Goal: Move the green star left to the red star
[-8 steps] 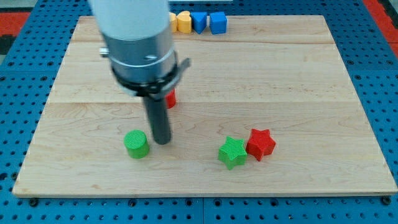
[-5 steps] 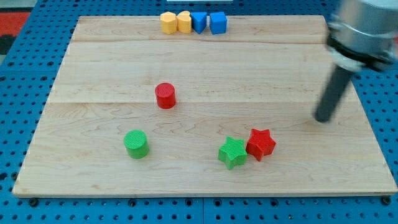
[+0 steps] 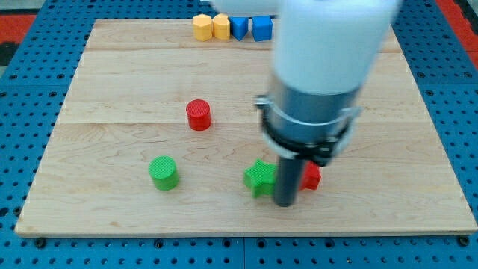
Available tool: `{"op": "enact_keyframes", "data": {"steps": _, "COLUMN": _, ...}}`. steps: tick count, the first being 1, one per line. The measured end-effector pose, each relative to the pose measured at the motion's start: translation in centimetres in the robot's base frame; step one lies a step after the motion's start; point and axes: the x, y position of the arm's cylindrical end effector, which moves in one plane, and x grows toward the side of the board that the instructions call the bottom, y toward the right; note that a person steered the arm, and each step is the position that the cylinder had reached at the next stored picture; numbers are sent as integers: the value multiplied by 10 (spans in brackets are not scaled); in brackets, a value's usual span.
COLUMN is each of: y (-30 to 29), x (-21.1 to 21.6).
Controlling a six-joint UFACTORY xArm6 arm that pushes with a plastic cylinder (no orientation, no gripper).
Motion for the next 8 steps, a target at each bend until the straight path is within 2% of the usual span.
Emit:
{"op": "enact_keyframes", "data": {"steps": 2, "y": -38, "x": -2}}
{"op": "enact_keyframes", "data": {"steps": 3, "y": -41, "x": 40}}
{"op": "enact_keyframes", "data": {"steps": 4, "y": -36, "x": 40}}
{"op": "enact_keyframes", "data": {"steps": 5, "y": 15, "x": 19}}
{"op": "enact_keyframes", "data": {"steps": 6, "y": 27, "x": 12}}
{"op": "enact_keyframes", "data": {"steps": 8, "y": 11, "x": 12}}
